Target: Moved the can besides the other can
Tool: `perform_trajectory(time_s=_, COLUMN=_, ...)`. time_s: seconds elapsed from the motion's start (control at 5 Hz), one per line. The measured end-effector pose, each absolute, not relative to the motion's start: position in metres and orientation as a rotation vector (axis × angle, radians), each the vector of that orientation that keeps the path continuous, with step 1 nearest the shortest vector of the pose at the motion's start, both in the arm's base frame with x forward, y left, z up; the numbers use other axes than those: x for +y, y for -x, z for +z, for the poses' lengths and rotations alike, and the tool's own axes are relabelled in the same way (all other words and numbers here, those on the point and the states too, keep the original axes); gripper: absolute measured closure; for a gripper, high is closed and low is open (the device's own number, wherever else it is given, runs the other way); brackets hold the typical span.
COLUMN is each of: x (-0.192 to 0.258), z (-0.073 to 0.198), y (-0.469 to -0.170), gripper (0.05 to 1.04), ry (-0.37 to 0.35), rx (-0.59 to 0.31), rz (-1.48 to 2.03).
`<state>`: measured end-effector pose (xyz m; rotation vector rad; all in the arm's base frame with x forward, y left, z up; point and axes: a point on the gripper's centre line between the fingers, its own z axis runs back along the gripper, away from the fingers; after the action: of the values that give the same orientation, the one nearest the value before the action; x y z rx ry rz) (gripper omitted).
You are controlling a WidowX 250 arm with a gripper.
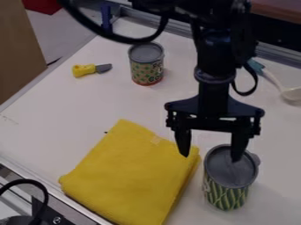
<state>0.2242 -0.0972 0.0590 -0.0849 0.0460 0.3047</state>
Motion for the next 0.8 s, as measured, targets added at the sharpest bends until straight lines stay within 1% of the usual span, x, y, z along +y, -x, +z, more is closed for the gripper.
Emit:
perform_trajectory(time_s=0.2, x=-0.105, z=0.056, y=-0.205, gripper=0.086, ry=0.087, rx=0.032, rz=0.197)
perform_trajectory(time_s=0.4, x=-0.112, z=0.051, y=-0.193, gripper=0.085, ry=0.091, rx=0.052, rz=0.16)
perform_trajectory(time_s=0.6, x=-0.119, z=0.05, y=-0.192, gripper=0.086, ry=0.102, rx=0.043, rz=0.149)
perform_trajectory(time_s=0.8, x=-0.127, z=0.043, y=-0.191, gripper=0.085, ry=0.107, rx=0.045, rz=0.136)
